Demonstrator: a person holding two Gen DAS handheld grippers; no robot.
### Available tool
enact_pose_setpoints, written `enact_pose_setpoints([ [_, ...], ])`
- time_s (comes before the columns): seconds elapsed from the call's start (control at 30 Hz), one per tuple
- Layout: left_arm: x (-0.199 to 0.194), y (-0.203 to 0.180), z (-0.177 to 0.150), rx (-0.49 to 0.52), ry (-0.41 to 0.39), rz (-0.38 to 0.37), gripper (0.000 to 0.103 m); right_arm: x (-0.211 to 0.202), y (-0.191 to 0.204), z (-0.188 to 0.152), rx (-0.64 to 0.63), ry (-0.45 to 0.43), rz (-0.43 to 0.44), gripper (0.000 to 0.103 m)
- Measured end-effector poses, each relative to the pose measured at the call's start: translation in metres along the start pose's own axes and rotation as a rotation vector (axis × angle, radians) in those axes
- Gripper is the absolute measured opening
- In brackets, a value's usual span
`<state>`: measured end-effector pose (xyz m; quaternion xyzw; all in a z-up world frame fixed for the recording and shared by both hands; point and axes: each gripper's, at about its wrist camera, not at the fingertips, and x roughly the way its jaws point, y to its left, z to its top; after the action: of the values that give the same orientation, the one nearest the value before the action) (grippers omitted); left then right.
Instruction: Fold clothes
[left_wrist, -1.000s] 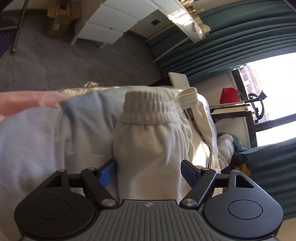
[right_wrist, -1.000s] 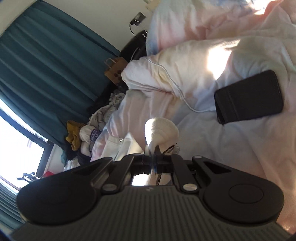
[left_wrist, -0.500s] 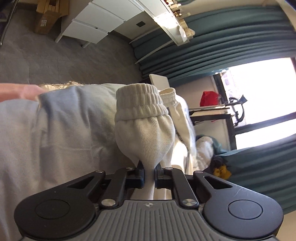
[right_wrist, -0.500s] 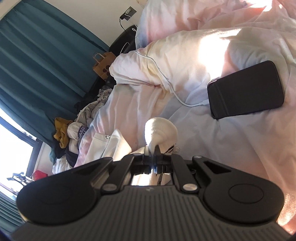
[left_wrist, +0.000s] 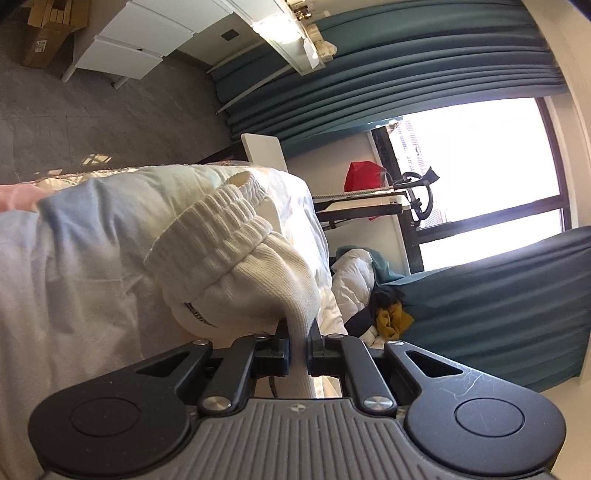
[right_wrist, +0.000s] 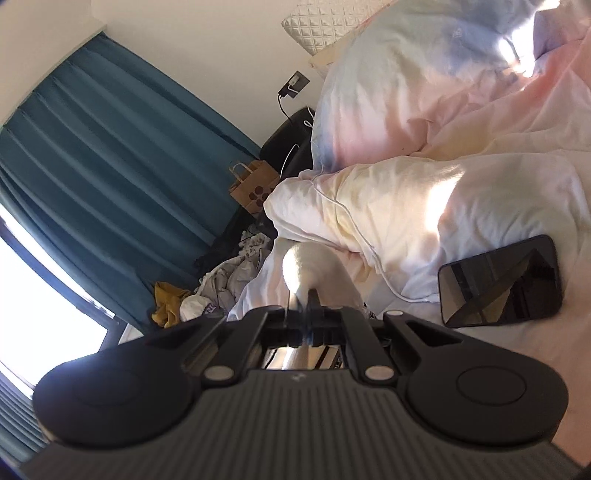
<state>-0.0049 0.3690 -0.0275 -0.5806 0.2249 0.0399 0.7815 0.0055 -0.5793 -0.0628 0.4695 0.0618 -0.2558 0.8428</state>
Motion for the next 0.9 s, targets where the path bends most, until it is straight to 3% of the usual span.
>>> enact_pose_setpoints([
  [0.17,0.068,-0.026,0.034,-0.026,0.017,0.037,0.008,0.071,0.059,-0.005,-0.107,0.018,-0.004,0.005],
  [0.27,0.122,-0.039,0.051,0.025,0.02,0.08,0.008,0.128,0.096,-0.019,-0.163,0.04,-0.021,0.005],
  [0.5,0.244,-0.019,0.085,-0.031,0.042,0.157,0.009,0.264,0.144,-0.078,-0.279,0.093,-0.086,0.005],
  [0.6,0.288,-0.006,0.096,-0.038,0.057,0.197,0.009,0.303,0.148,-0.1,-0.304,0.116,-0.094,0.005],
  [0.73,0.311,-0.006,0.099,0.021,0.066,0.216,0.013,0.339,0.145,-0.122,-0.394,0.176,-0.09,0.007],
  [0.9,0.299,-0.013,0.098,0.07,0.071,0.148,0.026,0.341,0.14,-0.123,-0.423,0.222,-0.038,0.013],
])
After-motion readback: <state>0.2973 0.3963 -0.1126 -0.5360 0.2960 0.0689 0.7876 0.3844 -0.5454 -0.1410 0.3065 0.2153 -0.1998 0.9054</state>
